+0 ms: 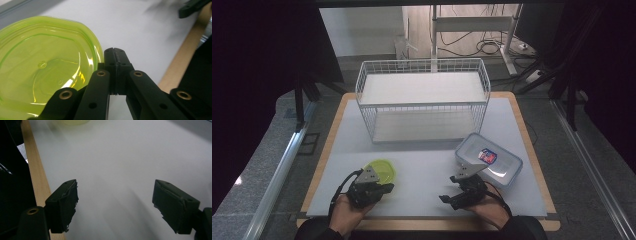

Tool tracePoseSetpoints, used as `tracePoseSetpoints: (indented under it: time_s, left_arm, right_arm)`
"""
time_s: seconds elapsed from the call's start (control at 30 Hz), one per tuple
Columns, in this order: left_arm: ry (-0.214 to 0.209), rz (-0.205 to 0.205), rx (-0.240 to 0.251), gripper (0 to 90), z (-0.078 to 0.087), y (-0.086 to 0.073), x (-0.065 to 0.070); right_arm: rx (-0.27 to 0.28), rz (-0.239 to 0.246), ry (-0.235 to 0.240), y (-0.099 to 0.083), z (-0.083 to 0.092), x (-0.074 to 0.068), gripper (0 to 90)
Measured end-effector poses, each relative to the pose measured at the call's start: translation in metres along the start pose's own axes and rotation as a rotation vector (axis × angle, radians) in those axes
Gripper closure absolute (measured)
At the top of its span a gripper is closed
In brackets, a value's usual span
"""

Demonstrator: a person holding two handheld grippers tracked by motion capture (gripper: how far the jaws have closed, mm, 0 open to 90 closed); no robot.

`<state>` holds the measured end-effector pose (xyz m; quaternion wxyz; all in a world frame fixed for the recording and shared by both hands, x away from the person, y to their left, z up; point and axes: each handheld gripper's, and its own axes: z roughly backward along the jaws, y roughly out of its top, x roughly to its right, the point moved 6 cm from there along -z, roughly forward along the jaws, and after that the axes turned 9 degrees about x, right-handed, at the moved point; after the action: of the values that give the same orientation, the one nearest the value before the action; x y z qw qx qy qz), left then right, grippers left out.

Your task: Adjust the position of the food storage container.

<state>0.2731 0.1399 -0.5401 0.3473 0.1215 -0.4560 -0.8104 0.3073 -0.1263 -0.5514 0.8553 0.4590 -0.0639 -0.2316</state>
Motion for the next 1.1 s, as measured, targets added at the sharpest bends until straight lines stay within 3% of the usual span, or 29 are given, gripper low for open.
tracePoseSetpoints:
  time_s: [0.23, 0.5, 0.87, 0.9, 1.1]
  left_arm:
    - [0.023, 0.044, 0.005, 89.8, 0.002, 0.001, -0.021]
    - [0.052, 0.062, 0.005, 89.9, 0.005, 0.001, -0.039]
    - [0.133, 0.08, 0.002, 89.8, 0.011, 0.001, -0.073]
    - [0.153, 0.087, 0.002, 89.8, 0.013, 0.001, -0.081]
    - [0.174, 0.105, 0.01, 89.8, 0.015, 0.0, -0.094]
  right_arm:
    - [0.0, 0.0, 0.002, 0.0, -0.001, 0.0, 20.8]
    - [0.003, -0.001, 0.005, 0.0, -0.001, 0.0, 20.8]
    - [0.003, 0.001, 0.005, 0.0, -0.001, 0.0, 20.9]
    - [0.003, 0.002, 0.006, 0.0, -0.002, 0.0, 20.9]
    - [0.002, 0.005, 0.007, 0.0, -0.002, -0.001, 20.8]
